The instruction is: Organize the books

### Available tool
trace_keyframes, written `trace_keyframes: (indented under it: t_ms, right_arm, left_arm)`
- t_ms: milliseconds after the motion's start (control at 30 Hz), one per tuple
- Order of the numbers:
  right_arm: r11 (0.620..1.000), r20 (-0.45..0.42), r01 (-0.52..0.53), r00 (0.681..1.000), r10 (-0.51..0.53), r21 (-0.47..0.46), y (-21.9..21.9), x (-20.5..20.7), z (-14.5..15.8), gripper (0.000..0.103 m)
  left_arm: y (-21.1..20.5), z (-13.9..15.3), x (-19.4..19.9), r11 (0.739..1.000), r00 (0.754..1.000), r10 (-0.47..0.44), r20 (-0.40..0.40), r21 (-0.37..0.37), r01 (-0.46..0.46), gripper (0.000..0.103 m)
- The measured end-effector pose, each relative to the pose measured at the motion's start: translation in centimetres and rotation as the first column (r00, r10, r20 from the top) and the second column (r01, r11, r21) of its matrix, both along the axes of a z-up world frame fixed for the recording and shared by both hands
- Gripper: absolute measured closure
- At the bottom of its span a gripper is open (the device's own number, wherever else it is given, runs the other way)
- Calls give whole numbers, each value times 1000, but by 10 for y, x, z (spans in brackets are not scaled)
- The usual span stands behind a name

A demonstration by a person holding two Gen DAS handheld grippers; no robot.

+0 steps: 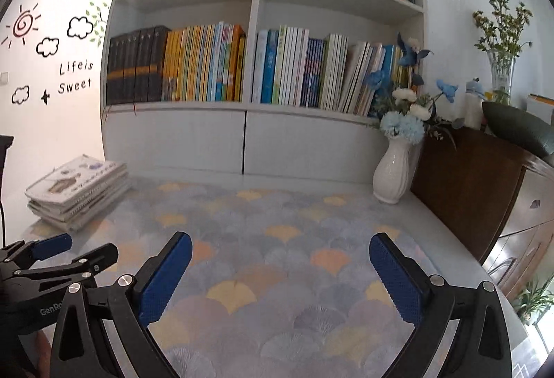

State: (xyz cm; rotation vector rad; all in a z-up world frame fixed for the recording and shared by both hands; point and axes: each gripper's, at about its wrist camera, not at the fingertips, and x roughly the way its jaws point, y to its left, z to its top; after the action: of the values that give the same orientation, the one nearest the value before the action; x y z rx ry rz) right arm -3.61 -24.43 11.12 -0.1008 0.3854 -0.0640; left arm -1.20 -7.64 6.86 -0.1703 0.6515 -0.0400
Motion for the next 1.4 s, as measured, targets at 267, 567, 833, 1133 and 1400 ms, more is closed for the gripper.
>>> trace_keyframes:
  t_ms: [267,567,833,1133,1400]
  right_arm:
    - [999,-30,33,999,-33,-15,0,-2,-11,1]
    - [998,-44,56,997,-55,20,-11,0,-10,1]
    - [998,-75,55,996,-53,25,-11,5,-15,1]
    - [997,-103,57,993,-52,48,-14,7,-18,1]
    - [997,-118,58,992,-51,57,-14,8,-20,1]
  left_arm:
    - [-13,1,-10,994,997,27,72,100,-35,9]
    - [-28,4,-7,963,996,37,78,262,-57,0]
    - [-34,8,-17,948,992,49,115,306,-82,0]
    - [-32,6,-12,949,995,49,90,307,-74,0]
    - [-35,6,-13,939,994,59,91,334,-86,0]
